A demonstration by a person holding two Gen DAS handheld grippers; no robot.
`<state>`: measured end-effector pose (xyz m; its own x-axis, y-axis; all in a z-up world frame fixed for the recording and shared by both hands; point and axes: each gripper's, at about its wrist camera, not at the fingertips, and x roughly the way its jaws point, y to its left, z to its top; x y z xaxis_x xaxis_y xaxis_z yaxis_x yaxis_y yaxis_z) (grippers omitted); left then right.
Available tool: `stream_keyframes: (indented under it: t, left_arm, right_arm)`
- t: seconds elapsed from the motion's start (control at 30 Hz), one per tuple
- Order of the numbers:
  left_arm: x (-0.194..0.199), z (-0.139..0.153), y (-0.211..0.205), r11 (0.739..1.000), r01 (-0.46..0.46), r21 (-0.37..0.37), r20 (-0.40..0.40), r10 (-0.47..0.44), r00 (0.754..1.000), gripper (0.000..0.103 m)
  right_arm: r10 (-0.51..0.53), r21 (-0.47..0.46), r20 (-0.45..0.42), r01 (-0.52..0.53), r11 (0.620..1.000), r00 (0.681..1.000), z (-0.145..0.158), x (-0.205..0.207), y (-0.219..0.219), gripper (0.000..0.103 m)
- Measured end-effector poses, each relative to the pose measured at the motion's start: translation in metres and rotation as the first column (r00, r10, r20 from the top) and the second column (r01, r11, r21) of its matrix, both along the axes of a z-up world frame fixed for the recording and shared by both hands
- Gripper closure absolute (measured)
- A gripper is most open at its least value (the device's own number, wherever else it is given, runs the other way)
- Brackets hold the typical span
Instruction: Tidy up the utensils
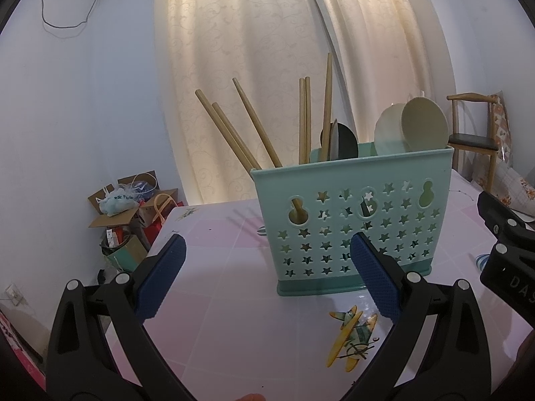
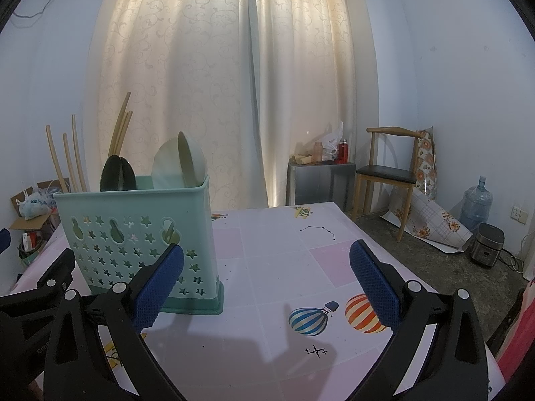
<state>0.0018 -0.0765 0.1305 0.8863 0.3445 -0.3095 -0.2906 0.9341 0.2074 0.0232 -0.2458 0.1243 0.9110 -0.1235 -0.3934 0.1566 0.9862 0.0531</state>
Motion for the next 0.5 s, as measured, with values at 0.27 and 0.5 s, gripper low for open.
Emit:
stream_keyframes:
  t: [0.27, 0.5]
  left_arm:
    - [-0.0004, 0.0001, 0.0015, 1.000, 0.007, 0.000, -0.002, -0.007, 1.000, 0.008]
    - [0.0001, -0.0007, 0.0014, 1.000, 0.003, 0.003, -0.003, -0.003, 1.000, 0.008]
  right_arm:
    - [0.000, 0.000, 0.000, 0.000, 1.000, 1.000, -0.0001, 0.0004, 0.0003, 0.006]
    - [0.000, 0.001, 0.000, 0.000, 1.000, 1.000, -0.0002, 0.0000, -0.0001, 0.006]
